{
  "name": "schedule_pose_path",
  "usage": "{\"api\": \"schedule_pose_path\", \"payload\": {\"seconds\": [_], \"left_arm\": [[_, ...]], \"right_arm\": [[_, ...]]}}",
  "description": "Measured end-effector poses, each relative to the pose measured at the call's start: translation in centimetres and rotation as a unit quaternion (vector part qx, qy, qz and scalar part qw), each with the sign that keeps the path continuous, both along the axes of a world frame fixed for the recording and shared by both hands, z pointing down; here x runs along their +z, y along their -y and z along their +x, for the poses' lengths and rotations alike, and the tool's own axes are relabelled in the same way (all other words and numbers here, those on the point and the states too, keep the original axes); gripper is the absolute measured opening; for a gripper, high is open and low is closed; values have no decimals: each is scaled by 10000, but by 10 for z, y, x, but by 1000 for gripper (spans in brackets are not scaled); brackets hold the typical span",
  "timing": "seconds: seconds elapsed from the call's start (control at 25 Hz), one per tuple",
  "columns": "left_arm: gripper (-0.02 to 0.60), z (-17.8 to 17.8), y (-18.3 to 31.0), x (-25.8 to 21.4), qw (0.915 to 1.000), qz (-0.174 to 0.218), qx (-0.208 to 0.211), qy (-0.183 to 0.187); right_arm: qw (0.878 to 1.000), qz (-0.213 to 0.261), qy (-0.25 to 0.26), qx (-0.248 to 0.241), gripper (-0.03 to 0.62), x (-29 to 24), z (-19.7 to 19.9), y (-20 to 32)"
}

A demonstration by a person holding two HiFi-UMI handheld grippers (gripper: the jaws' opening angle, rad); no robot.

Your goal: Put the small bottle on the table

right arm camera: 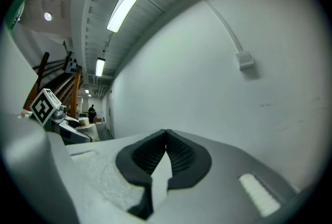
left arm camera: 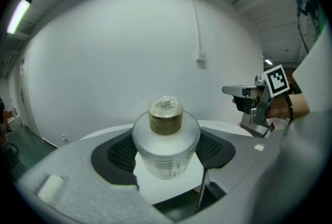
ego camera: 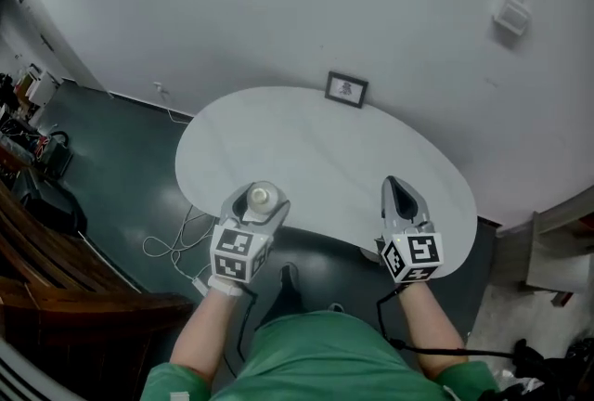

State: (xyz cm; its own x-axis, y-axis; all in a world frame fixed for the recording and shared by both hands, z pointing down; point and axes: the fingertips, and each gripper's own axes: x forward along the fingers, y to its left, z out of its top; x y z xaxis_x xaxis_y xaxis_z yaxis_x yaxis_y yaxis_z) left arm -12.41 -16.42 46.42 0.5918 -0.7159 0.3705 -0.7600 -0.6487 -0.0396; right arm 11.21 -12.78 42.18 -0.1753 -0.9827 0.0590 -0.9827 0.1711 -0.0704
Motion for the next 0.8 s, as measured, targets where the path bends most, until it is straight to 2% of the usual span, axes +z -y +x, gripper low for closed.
{"api": "schedule_pose_path", "payload": {"seconds": [0.44,0.68,0.8], "left_arm": [[344,20,115,-10,9962,103,862,-61],[344,38,154,9,9905,7,1372,-44],[344,47,166,20,9884,-74,1520,-25]], "right_arm": [[9939,-97,-55,1096,2,-1,17,51],[9853,-295,-134,1676,2,9,22,60],[9825,-396,-196,1809,2,14,20,60]]}}
